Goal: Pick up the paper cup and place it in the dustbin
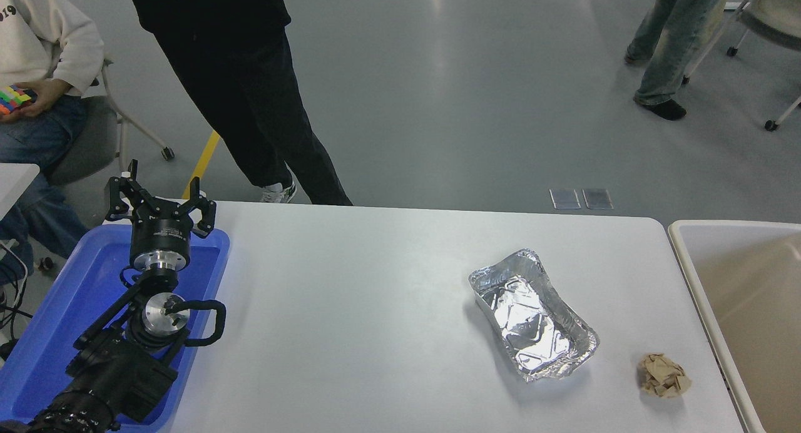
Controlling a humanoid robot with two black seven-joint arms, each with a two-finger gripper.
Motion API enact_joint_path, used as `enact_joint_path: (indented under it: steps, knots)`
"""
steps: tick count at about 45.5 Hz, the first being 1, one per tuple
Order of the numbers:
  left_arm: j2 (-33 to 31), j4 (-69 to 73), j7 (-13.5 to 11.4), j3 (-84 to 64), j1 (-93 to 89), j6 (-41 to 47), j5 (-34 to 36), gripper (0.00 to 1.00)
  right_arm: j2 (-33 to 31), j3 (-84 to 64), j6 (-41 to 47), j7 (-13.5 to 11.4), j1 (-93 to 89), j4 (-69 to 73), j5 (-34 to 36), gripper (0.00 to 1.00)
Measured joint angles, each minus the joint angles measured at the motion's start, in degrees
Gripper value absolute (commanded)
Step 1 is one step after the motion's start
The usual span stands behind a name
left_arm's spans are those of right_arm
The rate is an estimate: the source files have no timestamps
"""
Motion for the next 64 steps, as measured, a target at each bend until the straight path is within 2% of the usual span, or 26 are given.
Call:
enact_joint_path:
  steps: [12, 13, 15, 16, 18, 39, 47, 64]
  knots:
    - [0.00, 0.00, 0.00, 0.00, 0.01, 0.00, 0.00, 0.99, 3.33, 1.36, -0.12, 1.49, -3.77, -1.10, 0.04, 0.00]
    - [0.00, 0.00, 0.00, 0.00, 0.00, 0.00, 0.00, 0.99, 3.49, 1.40, -0.12, 1.56, -3.91, -1.13, 0.04, 0.14]
    - [0.00, 0.00, 0.00, 0.00, 0.00, 0.00, 0.00, 0.99, 3.76, 1.48, -0.13, 1.70, -4.16, -1.15, 0.05, 0.71]
    - [0.00, 0.00, 0.00, 0.00, 0.00, 0.00, 0.00, 0.99, 3.90, 1.52, -0.14, 1.80, -4.31, -1.21, 0.04, 0.83]
    - [0.00, 0.00, -0.01, 0.00, 0.00, 0.00, 0.00, 0.99, 4.08, 1.56, -0.19, 1.89, -4.49, -1.25, 0.04, 0.99]
    - [0.00, 0.00, -0.05, -0.02, 0.00, 0.00, 0.00, 0.99, 5.12, 1.37, -0.08, 2.43, -3.59, -0.82, -0.03, 1.00]
    - [0.00, -0.01, -0.05, -0.02, 0.00, 0.00, 0.00, 0.99, 4.57, 1.19, 0.00, 2.44, -2.03, 3.75, -0.05, 1.00]
    - [0.00, -0.01, -0.05, -0.01, 0.00, 0.00, 0.00, 0.99, -7.65, 0.43, -0.39, 2.44, 1.79, 30.47, -2.39, 1.00]
